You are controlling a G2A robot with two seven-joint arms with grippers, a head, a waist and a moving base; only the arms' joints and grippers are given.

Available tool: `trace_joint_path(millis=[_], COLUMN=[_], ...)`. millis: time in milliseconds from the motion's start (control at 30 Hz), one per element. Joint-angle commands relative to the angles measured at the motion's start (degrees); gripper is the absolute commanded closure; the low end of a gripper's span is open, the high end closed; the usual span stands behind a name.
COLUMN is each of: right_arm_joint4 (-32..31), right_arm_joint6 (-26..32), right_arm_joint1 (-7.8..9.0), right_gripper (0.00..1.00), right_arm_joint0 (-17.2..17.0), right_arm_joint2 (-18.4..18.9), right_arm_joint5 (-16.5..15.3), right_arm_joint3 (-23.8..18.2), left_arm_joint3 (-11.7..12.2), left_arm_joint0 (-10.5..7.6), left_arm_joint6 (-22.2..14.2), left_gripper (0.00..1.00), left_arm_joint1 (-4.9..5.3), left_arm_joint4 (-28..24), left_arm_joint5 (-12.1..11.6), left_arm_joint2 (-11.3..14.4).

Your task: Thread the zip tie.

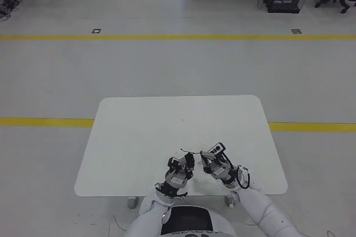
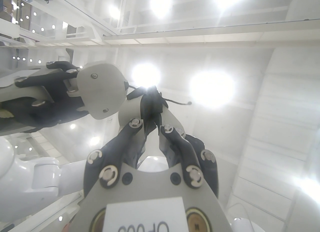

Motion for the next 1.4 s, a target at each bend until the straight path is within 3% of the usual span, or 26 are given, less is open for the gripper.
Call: trace_joint_path(millis=[0,1367], right_arm_joint4=[0.0,0.6], right_arm_joint6=[0.0,0.0], right_arm_joint1=[0.05,0.31], right_gripper=[1.0,1.0], right_arm_joint0=[-0.1,-0.5], right_arm_joint2=[0.2,1.5], right_arm_joint5=[0.1,0.2], right_arm_joint3=[-0.1,0.8], left_arm_joint3=[-0.1,-0.1], left_arm_joint0=[0.06,0.35], left_arm_joint6=[0.0,-0.3], left_gripper=[1.0,1.0], left_arm_joint1=[0.0,-0.02], left_arm_joint4=[0.0,-0.1], left_arm_joint5=[0.0,0.0], left_arm_joint2=[0.0,-0.3])
